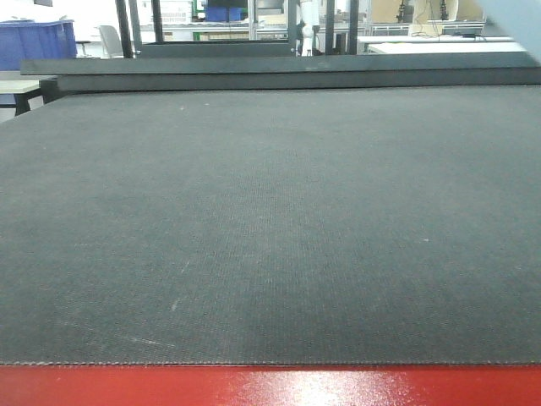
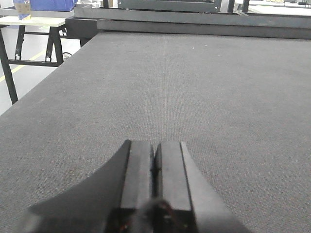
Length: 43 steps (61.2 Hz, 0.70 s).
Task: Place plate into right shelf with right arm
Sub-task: 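Lift the white plate off the table with the right gripper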
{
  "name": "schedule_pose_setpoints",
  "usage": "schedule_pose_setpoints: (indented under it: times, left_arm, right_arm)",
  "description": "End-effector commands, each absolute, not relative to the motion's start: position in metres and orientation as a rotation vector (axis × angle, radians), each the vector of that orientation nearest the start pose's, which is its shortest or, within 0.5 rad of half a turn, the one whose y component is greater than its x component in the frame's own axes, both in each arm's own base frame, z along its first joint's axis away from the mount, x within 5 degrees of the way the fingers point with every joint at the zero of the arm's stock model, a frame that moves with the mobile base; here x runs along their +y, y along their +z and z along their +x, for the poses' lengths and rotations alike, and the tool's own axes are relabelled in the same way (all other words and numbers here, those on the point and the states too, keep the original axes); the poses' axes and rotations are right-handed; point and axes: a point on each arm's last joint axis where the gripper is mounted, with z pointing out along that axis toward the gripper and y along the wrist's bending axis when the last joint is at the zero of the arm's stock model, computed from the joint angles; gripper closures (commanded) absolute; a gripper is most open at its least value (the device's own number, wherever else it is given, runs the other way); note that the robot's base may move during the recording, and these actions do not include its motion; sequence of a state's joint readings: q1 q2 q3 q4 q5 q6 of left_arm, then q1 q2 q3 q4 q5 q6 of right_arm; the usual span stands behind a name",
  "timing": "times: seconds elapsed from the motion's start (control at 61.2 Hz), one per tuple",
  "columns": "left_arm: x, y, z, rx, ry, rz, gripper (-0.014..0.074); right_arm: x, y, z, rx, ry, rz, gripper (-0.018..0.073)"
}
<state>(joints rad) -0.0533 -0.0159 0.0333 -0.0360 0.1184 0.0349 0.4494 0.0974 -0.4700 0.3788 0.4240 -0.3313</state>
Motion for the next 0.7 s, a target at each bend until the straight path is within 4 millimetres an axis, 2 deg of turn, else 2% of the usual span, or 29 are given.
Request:
schedule_pose_setpoints:
  times: [0.0,0.686]
  left_arm:
    - [-0.0031,0.1975,0.0563,1.535,-0.050,0.033,0.0643]
    - [-0.0031,0.1975,0.0563,1.535,-0.050,0.033,0.0643]
  right_arm:
    - [0.0198,0.3398,0.0168,1.347,0.482,-0.381,0.0505]
    - [0.0174,0.3453,0.0168,1.291,0.475,-0.345,0.0505]
